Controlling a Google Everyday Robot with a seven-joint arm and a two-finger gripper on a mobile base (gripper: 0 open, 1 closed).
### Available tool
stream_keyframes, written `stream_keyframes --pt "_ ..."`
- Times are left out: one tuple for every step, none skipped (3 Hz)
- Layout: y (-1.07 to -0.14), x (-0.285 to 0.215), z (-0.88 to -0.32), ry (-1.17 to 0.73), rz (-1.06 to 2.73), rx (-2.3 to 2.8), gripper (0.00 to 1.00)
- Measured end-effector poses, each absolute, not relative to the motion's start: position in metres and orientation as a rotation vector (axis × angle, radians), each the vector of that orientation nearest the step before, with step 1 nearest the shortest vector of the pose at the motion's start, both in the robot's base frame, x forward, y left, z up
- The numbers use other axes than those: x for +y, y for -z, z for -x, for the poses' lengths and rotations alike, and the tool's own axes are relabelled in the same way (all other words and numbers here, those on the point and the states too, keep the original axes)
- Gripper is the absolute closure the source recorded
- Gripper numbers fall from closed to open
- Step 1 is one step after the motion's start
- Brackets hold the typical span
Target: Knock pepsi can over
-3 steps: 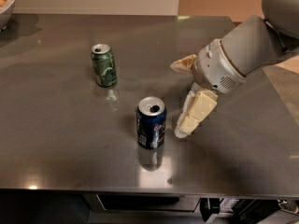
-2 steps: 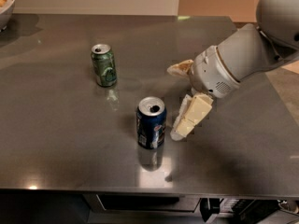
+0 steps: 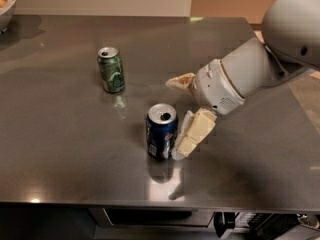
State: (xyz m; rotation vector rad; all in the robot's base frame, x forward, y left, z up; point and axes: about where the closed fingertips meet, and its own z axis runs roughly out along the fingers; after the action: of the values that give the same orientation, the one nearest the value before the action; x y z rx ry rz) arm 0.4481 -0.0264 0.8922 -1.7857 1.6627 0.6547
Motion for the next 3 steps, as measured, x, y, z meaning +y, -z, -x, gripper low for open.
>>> stream_keyframes --pt "-0.8929 -0.0161 -0.4435 -0.703 1.779 1.631 0.00" --pt "-0.8932 -0.0102 -0.4405 -0.734 1.776 1.614 0.18" --pt "-0.8936 -0.0116 -0.4408 -0.744 1.766 1.608 0.41"
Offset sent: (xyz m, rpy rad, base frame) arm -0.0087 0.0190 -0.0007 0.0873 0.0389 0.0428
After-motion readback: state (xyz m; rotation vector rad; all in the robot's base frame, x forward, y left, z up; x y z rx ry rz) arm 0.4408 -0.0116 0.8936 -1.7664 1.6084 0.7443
